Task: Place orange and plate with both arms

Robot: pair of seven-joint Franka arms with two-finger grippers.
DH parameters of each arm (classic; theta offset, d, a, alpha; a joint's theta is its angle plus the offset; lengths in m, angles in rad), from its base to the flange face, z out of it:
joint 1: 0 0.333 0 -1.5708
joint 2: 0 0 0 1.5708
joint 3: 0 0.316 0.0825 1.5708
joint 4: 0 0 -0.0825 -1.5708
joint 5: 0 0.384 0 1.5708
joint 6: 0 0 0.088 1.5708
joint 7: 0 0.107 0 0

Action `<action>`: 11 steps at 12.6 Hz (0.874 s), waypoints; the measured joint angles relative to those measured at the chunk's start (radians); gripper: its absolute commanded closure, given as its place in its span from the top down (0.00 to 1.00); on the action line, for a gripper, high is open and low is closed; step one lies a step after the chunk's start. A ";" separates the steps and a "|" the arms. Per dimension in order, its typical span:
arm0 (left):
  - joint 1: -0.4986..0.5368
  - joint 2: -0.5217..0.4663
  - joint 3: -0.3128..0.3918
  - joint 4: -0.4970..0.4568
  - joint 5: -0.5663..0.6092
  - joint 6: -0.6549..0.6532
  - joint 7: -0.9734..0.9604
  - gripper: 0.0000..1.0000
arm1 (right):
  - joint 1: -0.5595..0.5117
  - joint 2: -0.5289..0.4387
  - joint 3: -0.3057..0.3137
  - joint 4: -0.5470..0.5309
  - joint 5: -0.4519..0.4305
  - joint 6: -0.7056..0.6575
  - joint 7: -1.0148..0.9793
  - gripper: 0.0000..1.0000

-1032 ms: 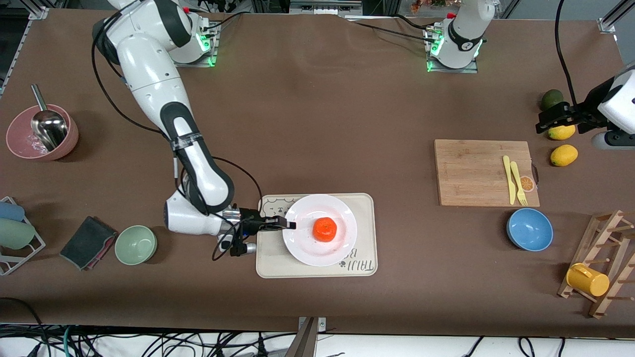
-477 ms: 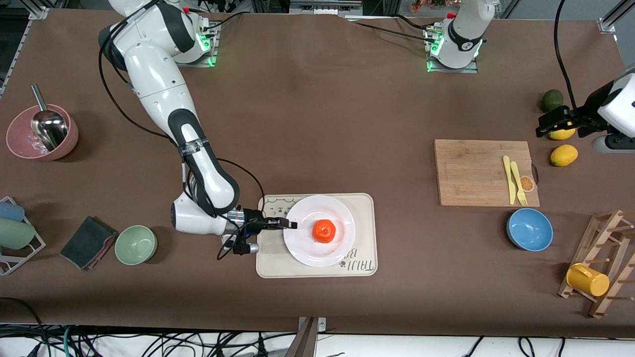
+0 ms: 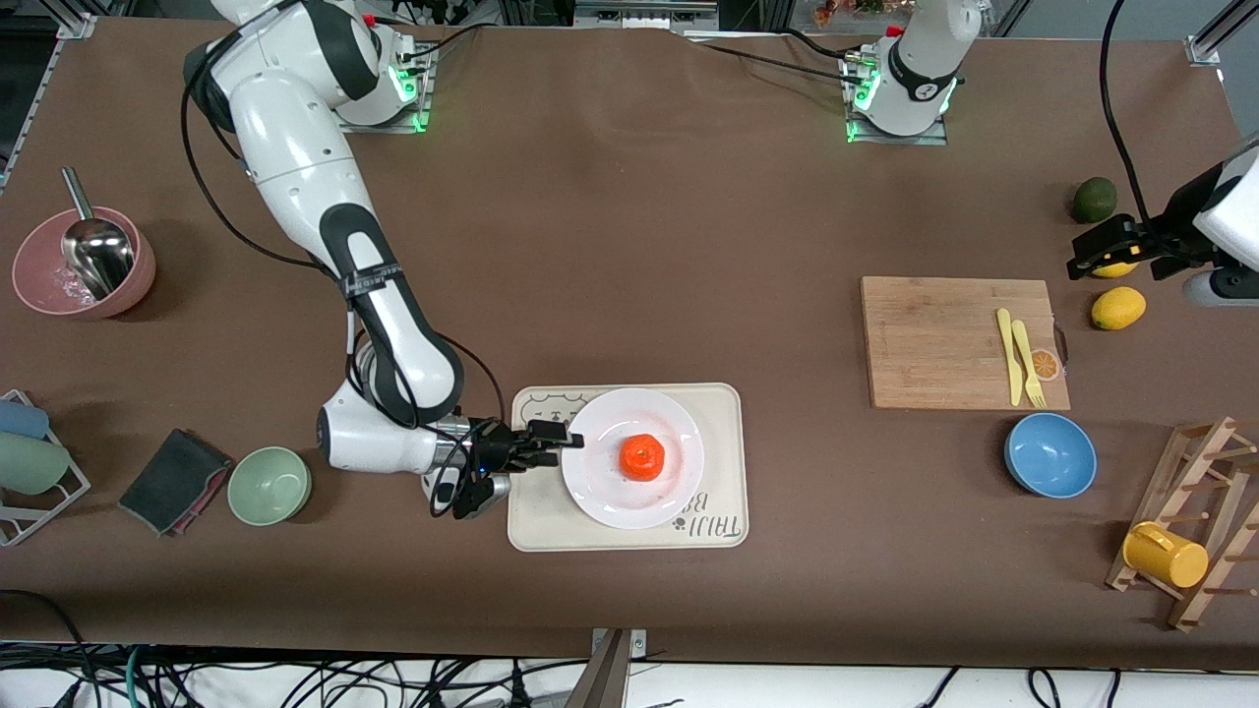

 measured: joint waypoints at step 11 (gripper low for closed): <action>0.000 0.000 0.000 0.010 0.000 0.020 0.000 1.00 | -0.002 -0.303 -0.159 -0.040 -0.880 -0.434 0.001 1.00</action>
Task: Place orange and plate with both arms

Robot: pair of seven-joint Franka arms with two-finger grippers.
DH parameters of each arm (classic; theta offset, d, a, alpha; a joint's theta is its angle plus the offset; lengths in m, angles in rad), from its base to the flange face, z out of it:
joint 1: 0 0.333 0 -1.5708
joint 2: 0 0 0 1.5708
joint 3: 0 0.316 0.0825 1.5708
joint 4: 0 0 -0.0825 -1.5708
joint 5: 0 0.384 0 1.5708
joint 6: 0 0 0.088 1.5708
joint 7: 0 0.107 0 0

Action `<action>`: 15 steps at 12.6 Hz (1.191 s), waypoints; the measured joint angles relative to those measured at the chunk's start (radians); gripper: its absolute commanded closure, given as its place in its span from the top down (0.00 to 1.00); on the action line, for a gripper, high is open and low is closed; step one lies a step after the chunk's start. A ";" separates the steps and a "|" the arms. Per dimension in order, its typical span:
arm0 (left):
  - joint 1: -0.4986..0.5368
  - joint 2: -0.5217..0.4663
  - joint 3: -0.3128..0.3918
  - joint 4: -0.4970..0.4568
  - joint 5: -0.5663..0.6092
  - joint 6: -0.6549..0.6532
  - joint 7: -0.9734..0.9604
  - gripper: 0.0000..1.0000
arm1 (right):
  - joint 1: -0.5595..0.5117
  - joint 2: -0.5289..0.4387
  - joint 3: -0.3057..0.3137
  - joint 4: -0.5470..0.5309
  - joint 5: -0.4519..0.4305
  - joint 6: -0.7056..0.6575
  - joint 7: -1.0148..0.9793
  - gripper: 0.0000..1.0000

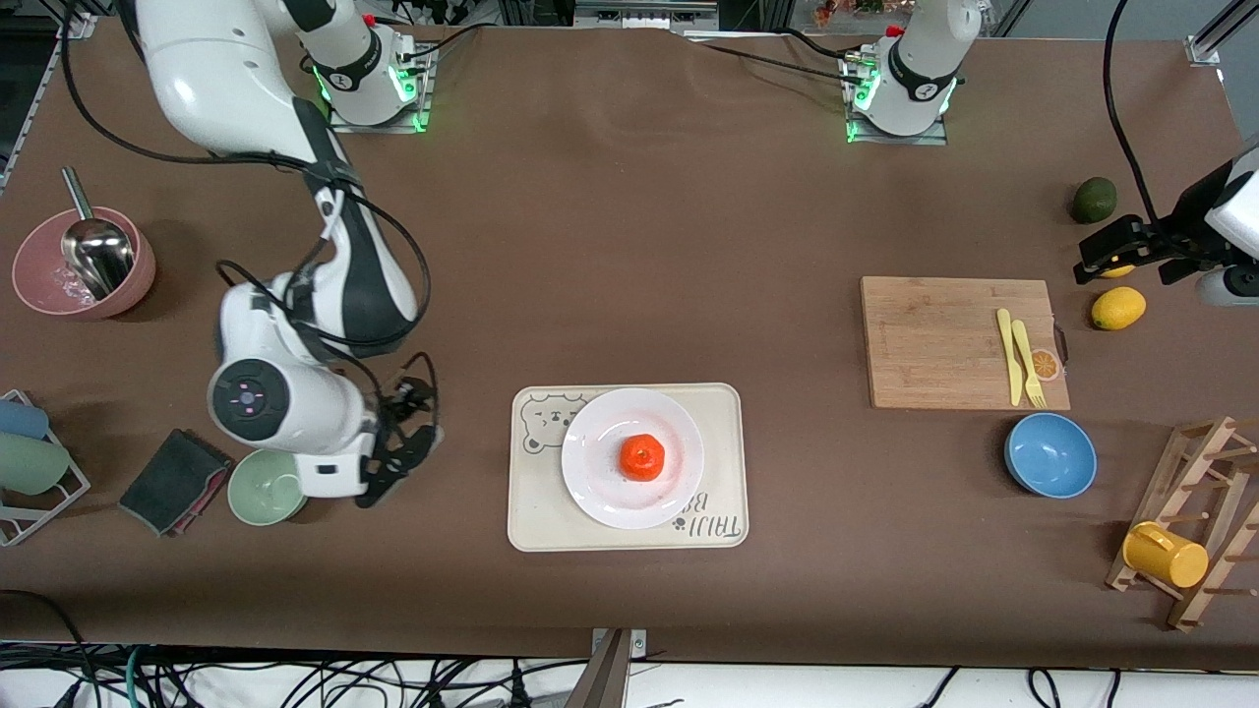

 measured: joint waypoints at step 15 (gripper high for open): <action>0.001 0.001 0.001 0.003 0.000 0.000 0.000 1.00 | -0.235 -0.651 -0.019 -0.517 0.002 -0.290 0.351 1.00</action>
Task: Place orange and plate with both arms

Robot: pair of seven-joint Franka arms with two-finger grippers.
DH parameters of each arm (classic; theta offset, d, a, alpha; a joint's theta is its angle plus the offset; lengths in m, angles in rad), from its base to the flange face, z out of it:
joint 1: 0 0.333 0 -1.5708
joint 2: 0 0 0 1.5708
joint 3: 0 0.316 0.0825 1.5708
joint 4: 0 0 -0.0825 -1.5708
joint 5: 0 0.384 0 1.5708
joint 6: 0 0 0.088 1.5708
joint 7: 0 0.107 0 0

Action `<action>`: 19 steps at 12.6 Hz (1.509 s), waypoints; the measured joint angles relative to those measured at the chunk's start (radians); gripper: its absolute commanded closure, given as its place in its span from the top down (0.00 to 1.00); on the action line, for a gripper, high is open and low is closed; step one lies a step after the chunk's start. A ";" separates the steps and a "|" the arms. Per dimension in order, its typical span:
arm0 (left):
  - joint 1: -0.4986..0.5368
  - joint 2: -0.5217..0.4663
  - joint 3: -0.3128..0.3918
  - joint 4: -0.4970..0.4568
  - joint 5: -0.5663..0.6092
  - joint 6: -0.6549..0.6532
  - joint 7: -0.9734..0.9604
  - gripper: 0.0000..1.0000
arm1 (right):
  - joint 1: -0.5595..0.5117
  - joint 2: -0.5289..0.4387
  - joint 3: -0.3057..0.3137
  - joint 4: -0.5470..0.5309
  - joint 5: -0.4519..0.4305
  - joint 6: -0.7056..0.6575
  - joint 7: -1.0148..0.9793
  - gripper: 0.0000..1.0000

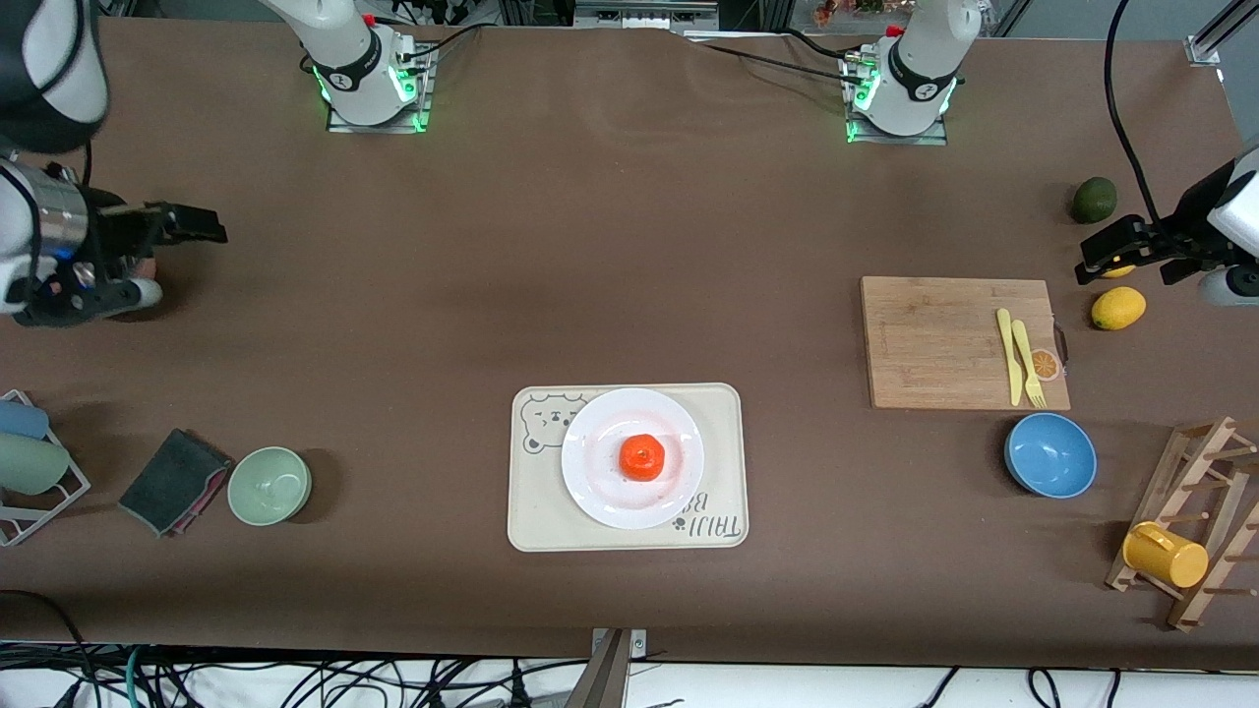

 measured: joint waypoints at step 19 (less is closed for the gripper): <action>0.000 0.000 0.000 0.000 0.000 -0.001 0.000 1.00 | -0.082 -0.120 0.111 -0.020 -0.031 0.143 0.161 1.00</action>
